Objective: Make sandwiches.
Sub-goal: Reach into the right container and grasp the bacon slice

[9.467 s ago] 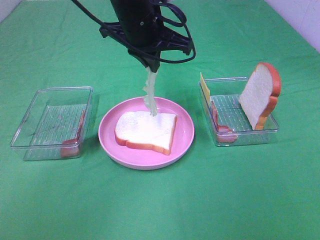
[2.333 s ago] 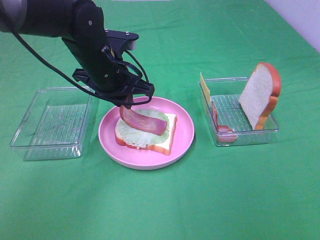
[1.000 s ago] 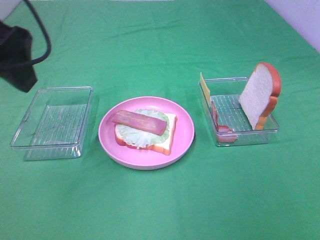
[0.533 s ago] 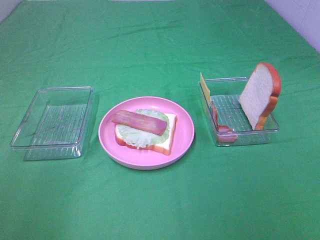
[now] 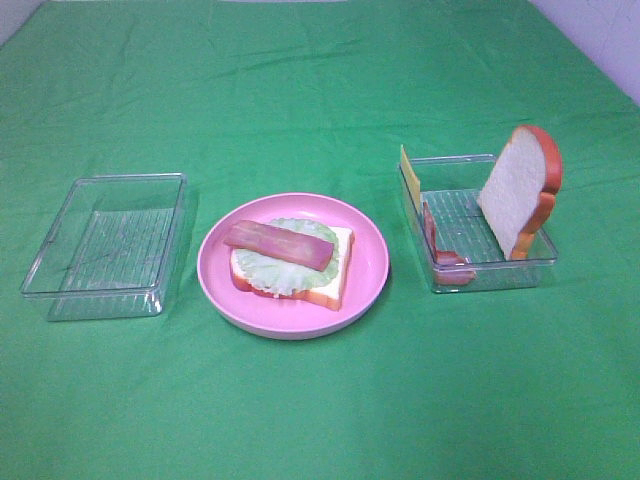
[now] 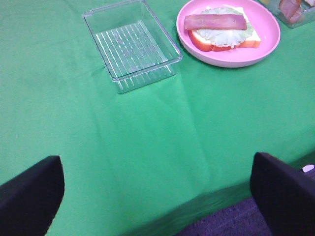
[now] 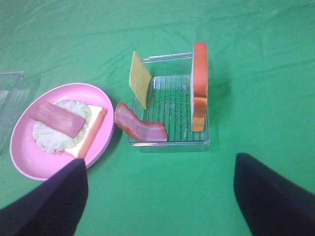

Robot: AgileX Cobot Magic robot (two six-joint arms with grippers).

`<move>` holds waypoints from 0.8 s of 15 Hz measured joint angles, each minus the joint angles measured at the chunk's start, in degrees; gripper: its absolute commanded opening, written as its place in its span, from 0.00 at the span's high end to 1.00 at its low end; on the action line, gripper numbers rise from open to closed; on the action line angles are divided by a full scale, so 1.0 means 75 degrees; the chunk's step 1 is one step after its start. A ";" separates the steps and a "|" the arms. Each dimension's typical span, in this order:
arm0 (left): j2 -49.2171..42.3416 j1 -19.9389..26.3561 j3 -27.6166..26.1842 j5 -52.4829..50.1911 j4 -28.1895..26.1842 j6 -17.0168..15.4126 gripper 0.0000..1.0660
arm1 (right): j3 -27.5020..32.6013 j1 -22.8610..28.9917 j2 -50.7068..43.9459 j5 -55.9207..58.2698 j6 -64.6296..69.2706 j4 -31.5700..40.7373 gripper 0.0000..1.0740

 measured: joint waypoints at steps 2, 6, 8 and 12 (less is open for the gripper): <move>-0.0390 0.0000 0.0283 0.0008 0.0008 0.0099 0.09 | -0.1283 0.0000 0.2200 0.0153 -0.0688 0.0382 0.29; -0.0405 0.0000 0.0443 -0.0741 0.0008 0.0313 0.09 | -0.2941 0.0000 0.4668 0.1207 -0.1383 0.0848 0.34; -0.0405 0.0000 0.0642 -0.1108 0.0008 0.0336 0.09 | -0.3675 0.0000 0.5730 0.1604 -0.1467 0.0848 0.40; -0.0413 0.0000 0.0665 -0.1215 0.0015 0.0336 0.09 | -0.4652 0.1146 0.7441 0.1635 -0.0848 0.0267 0.48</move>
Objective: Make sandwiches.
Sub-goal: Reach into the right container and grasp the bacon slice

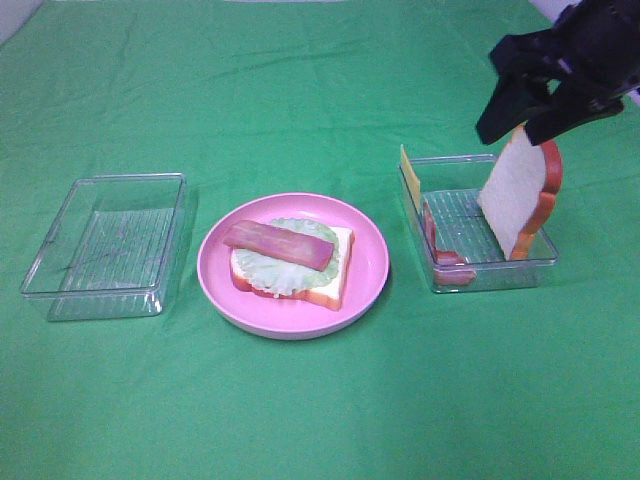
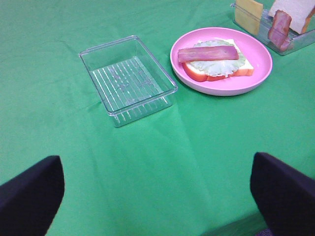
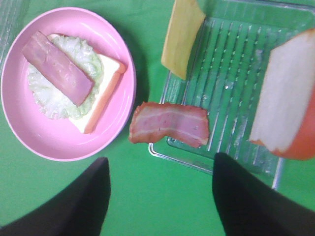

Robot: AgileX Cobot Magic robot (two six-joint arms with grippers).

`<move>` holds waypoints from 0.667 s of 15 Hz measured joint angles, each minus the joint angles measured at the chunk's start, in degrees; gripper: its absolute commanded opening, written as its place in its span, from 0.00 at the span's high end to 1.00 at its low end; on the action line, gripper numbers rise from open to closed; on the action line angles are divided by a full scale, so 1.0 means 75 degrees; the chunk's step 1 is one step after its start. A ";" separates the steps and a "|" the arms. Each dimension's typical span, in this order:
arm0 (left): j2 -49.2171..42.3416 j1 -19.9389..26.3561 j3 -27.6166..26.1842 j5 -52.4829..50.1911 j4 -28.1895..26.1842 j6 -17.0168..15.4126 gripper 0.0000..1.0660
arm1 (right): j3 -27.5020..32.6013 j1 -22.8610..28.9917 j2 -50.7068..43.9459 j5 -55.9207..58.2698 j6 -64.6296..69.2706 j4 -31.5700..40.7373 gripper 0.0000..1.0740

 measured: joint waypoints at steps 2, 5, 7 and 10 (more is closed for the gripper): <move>0.0000 0.0000 0.0000 -0.0015 0.0000 0.0000 0.09 | -0.0367 0.0542 0.0703 0.0000 0.0963 -0.0527 0.48; 0.0000 0.0000 0.0000 -0.0015 0.0000 0.0000 0.09 | -0.0741 0.0756 0.1642 -0.0015 0.1413 -0.0657 0.48; 0.0000 0.0000 0.0000 -0.0015 0.0000 0.0000 0.09 | -0.0764 0.0756 0.2009 -0.0069 0.1436 -0.0642 0.48; 0.0000 0.0000 0.0000 -0.0015 0.0000 0.0000 0.09 | -0.0772 0.0756 0.2513 -0.0604 0.1436 -0.0519 0.49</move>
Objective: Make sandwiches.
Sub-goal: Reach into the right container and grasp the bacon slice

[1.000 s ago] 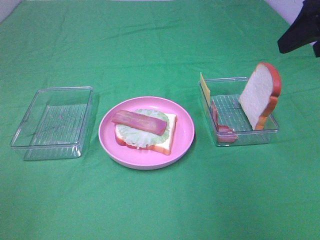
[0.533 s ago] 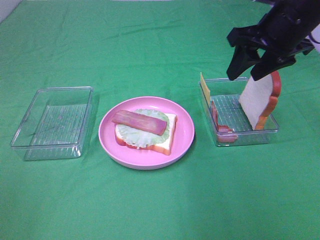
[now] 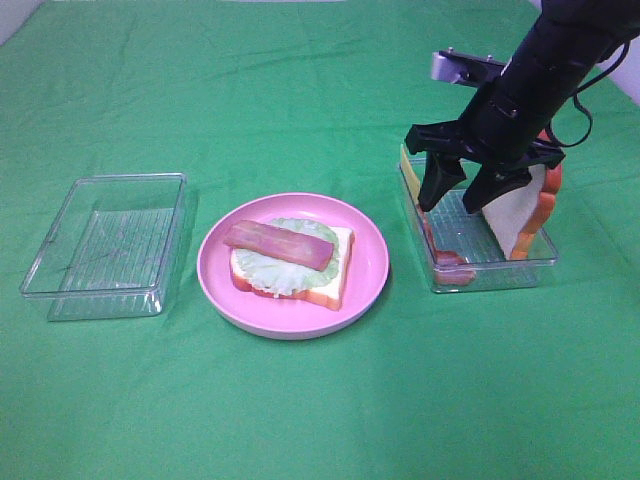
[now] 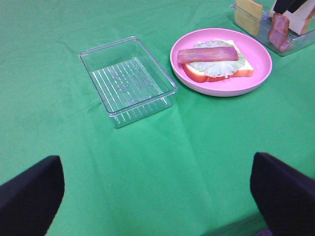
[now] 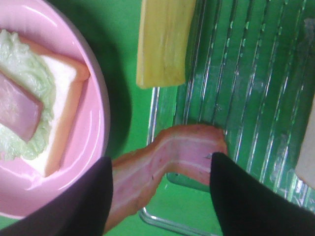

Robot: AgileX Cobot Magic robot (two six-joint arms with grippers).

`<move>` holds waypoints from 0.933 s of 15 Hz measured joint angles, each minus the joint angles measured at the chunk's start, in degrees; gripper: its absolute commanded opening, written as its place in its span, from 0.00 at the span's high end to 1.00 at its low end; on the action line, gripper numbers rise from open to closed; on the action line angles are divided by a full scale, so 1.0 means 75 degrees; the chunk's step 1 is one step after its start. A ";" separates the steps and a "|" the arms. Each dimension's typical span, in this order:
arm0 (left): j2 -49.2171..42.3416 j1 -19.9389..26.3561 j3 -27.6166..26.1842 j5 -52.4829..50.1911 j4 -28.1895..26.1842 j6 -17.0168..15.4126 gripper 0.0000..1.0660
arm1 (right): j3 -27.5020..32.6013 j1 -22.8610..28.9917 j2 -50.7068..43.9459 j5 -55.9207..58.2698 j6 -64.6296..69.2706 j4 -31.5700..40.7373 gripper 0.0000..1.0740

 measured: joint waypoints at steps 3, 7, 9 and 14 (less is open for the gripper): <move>0.0000 0.0000 0.0000 0.0000 0.0000 0.0000 0.09 | -0.0069 0.0000 0.0206 -0.0183 0.0023 0.0061 0.54; 0.0000 0.0000 0.0000 0.0000 0.0000 0.0000 0.09 | -0.0069 0.0023 0.0267 -0.0199 0.0023 0.0069 0.76; 0.0000 0.0000 0.0000 0.0000 0.0000 0.0000 0.09 | -0.0069 0.0023 0.0290 -0.0199 0.0023 0.0069 0.66; 0.0000 0.0000 0.0000 0.0000 0.0000 0.0000 0.09 | -0.0069 0.0023 0.0313 -0.0168 0.0023 0.0367 0.53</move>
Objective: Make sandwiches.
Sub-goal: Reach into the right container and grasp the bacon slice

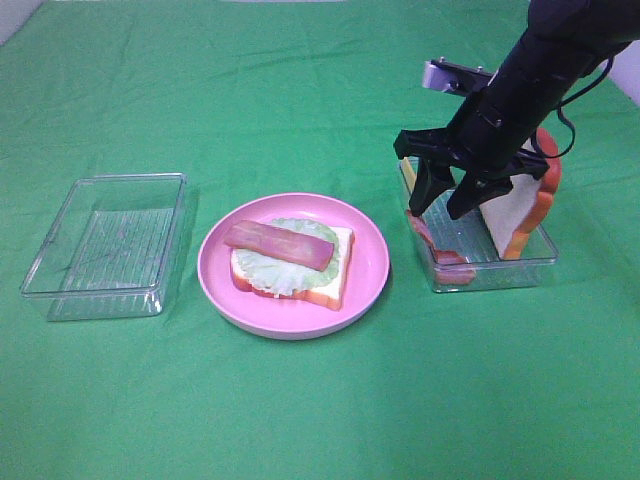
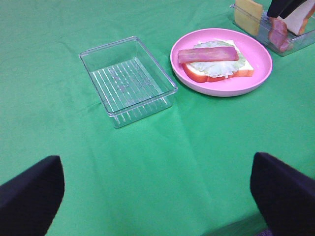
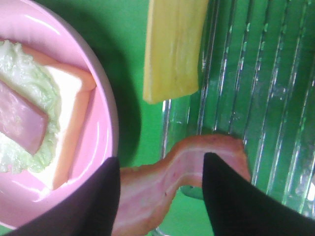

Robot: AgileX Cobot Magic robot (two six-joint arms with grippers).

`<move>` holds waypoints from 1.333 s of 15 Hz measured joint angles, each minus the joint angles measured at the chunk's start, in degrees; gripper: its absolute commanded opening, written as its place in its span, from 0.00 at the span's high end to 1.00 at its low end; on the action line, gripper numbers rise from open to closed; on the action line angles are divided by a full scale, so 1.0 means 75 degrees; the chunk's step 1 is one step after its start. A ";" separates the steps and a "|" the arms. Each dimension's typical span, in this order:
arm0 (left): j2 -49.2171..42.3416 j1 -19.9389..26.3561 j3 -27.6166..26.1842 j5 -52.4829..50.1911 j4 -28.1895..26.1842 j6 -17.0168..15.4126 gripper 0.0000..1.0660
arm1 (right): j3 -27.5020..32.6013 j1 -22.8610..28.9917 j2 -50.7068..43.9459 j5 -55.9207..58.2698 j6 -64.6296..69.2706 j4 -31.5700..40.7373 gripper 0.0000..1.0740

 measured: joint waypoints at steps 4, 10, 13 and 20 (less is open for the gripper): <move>0.0000 0.0000 0.0000 0.0000 0.0000 0.0000 0.09 | 0.0000 0.0000 -0.0290 0.0000 0.0000 0.0115 0.45; 0.0000 0.0000 0.0000 0.0000 0.0000 0.0000 0.09 | -0.0535 0.0000 -0.0306 0.0634 -0.0023 0.0099 0.34; 0.0000 0.0000 0.0000 0.0000 0.0000 0.0000 0.09 | -0.0565 0.0000 -0.0306 0.1070 -0.0084 0.0084 0.34; 0.0000 0.0000 0.0000 0.0000 0.0000 0.0000 0.09 | -0.0588 0.1047 -0.0306 0.1100 0.0710 -0.1459 0.35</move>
